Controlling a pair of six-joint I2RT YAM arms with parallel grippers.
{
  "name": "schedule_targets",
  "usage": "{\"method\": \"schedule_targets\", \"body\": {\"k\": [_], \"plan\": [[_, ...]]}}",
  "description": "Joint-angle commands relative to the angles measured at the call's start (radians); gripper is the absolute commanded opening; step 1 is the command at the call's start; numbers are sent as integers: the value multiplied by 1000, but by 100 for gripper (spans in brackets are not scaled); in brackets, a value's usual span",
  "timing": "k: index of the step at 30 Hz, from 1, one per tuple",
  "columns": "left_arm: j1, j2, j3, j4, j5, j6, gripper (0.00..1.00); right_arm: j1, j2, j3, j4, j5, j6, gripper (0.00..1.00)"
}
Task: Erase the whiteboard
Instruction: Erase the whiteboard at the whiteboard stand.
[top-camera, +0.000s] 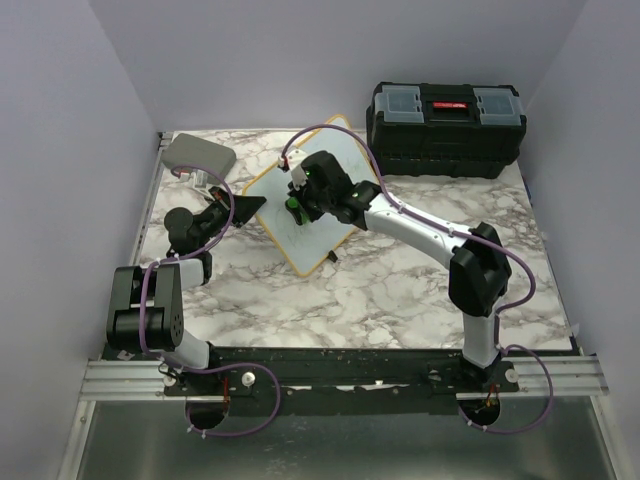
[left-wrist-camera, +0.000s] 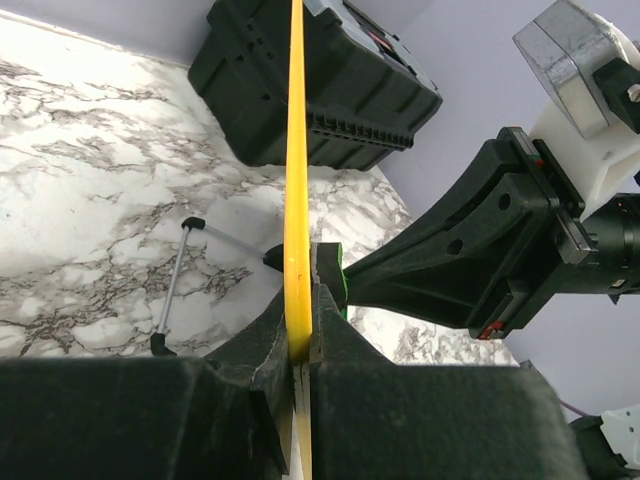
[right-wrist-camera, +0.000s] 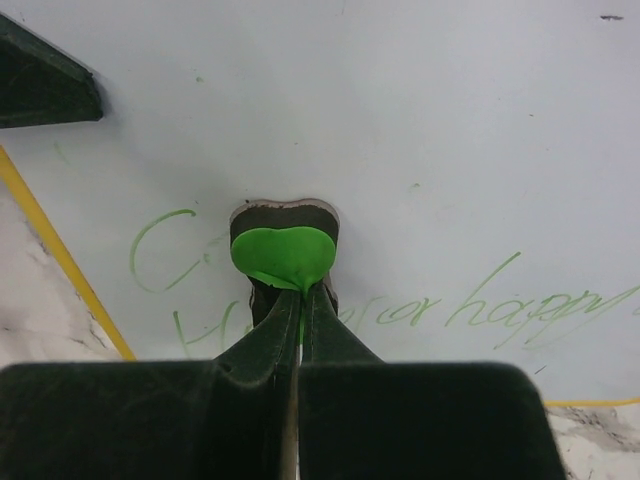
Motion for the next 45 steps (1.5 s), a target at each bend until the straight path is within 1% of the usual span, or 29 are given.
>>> {"method": "schedule_targets", "body": {"k": [1,3,6,8,13,15,19,21,25,32,34,36,39,41,45], "plan": [[-24,3,-2,16,76,16,0,36,35,44,-40,-109,-46,1],[-24,3,-2,16,76,14,0,63,46,56,-58,-142,-68,1],[-24,2,-2,15,76,13,0,97,43,57,-64,-144,-96,1],[-24,0,-4,14,72,12,0,106,47,64,-66,-82,-101,1],[-27,-7,-3,12,68,9,0,106,55,93,-55,170,-104,1],[-28,-9,-3,11,67,10,0,106,50,109,-41,213,-106,1],[-29,-12,-4,7,67,11,0,106,73,171,-64,247,-116,1],[-29,-13,-3,5,66,13,0,106,82,179,-75,235,-122,1],[-29,-15,1,-3,68,16,0,111,93,157,-128,134,-159,1],[-30,-9,5,-3,68,16,0,131,99,133,-261,-110,-247,1],[-30,-10,4,-3,68,16,0,135,102,136,-269,-111,-253,1],[-30,-10,4,-4,67,16,0,135,102,136,-244,-57,-239,1],[-29,-11,5,-4,69,16,0,135,97,139,-171,147,-201,1],[-30,-11,5,-4,70,16,0,131,86,137,-125,242,-184,1],[-30,-9,3,-3,69,15,0,126,69,141,-79,301,-172,1]]}}
